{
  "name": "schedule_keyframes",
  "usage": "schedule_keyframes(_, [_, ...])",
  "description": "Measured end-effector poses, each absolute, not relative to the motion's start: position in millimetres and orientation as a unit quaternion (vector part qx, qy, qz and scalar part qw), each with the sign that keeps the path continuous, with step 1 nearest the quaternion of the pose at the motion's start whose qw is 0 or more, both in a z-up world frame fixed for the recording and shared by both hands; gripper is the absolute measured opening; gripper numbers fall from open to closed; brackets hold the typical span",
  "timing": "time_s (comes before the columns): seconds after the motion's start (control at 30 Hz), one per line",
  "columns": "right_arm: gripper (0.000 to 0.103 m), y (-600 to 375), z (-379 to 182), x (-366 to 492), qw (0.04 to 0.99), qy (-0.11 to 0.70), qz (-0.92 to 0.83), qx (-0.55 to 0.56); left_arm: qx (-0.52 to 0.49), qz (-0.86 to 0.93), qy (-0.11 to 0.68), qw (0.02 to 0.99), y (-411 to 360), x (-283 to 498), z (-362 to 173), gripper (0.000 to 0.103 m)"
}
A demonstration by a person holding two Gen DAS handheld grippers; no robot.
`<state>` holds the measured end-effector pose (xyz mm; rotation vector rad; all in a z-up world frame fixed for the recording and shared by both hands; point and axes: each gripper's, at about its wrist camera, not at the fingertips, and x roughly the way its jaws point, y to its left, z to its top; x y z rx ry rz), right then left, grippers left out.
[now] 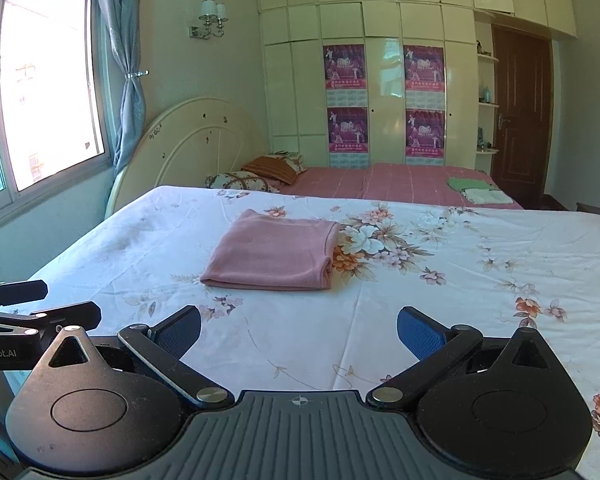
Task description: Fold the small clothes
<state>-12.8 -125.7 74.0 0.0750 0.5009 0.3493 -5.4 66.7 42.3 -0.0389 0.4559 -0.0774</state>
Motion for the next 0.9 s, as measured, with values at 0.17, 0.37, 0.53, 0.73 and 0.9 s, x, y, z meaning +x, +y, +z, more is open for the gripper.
schedule_keyframes(0.17, [0.103, -131.3, 77.1, -17.6, 0.953, 0.243, 0.173, 0.041, -0.019, -0.039, 0.222, 0.974, 65.2, -8.2, 42.5, 0.103])
schedule_keyframes(0.37, [0.103, -132.1, 79.2, -19.5, 0.955, 0.241, 0.172, 0.037, -0.017, -0.040, 0.217, 0.975, 62.8, -11.8, 44.7, 0.103])
schedule_keyframes(0.53, [0.103, -133.5, 79.6, -19.4, 0.955, 0.239, 0.171, 0.038, -0.015, -0.040, 0.216, 0.976, 62.5, -11.6, 45.7, 0.103])
schedule_keyframes(0.73, [0.103, -134.0, 80.4, -18.3, 0.954, 0.240, 0.173, 0.041, -0.013, -0.039, 0.214, 0.976, 61.6, -10.2, 47.3, 0.103])
schedule_keyframes(0.9, [0.103, -131.7, 79.7, -16.3, 0.953, 0.243, 0.175, 0.038, -0.014, -0.038, 0.215, 0.976, 63.9, -8.9, 48.3, 0.103])
